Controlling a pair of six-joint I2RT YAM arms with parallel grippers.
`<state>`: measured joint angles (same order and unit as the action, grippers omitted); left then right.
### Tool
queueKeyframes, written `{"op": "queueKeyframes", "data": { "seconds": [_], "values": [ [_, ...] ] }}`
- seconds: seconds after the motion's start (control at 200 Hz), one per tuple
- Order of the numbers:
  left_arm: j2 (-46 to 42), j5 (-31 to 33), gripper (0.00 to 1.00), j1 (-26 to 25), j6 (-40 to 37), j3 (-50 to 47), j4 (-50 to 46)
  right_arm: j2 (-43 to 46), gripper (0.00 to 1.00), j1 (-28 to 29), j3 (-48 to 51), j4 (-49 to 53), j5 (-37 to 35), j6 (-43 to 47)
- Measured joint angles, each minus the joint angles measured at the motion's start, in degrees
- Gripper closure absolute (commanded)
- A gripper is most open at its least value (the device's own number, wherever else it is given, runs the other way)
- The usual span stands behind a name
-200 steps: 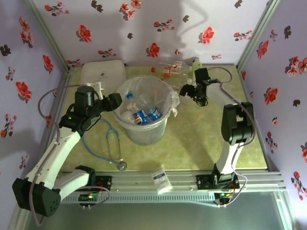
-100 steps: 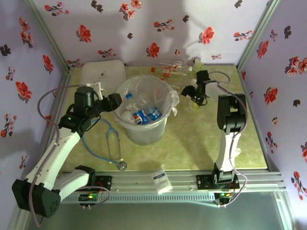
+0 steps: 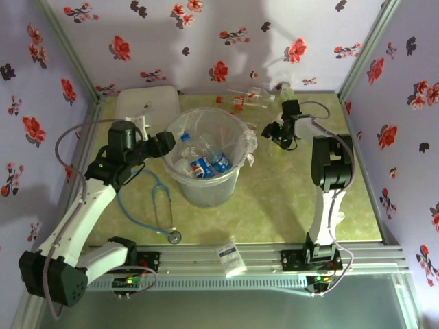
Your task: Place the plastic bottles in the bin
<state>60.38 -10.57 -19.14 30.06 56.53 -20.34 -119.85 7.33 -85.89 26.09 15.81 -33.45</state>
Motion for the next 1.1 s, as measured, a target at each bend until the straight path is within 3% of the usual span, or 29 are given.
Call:
{"op": "queueKeyframes", "data": {
  "seconds": [0.25, 0.56, 0.84, 1.1],
  "values": [
    [0.9, 0.0, 0.32, 0.0, -0.2, 0.8, -0.3, 4.9, 0.44, 0.0, 2.3, 2.1, -0.1, 0.6],
    [2.5, 0.0, 0.31, 0.0, -0.6, 1.9, -0.7, 23.4, 0.44, 1.7, -0.6, 8.2, 2.3, 4.0],
    [3.7, 0.0, 0.31, 0.0, -0.6, 2.4, 0.4, 37.1, 0.44, 11.0, -10.6, 16.1, 0.9, 9.8],
    [3.7, 0.0, 0.3, 0.0, -0.7, 2.3, 0.7, 36.2, 0.45, 22.4, -22.2, 23.3, -4.3, 12.6]
  ]
}}
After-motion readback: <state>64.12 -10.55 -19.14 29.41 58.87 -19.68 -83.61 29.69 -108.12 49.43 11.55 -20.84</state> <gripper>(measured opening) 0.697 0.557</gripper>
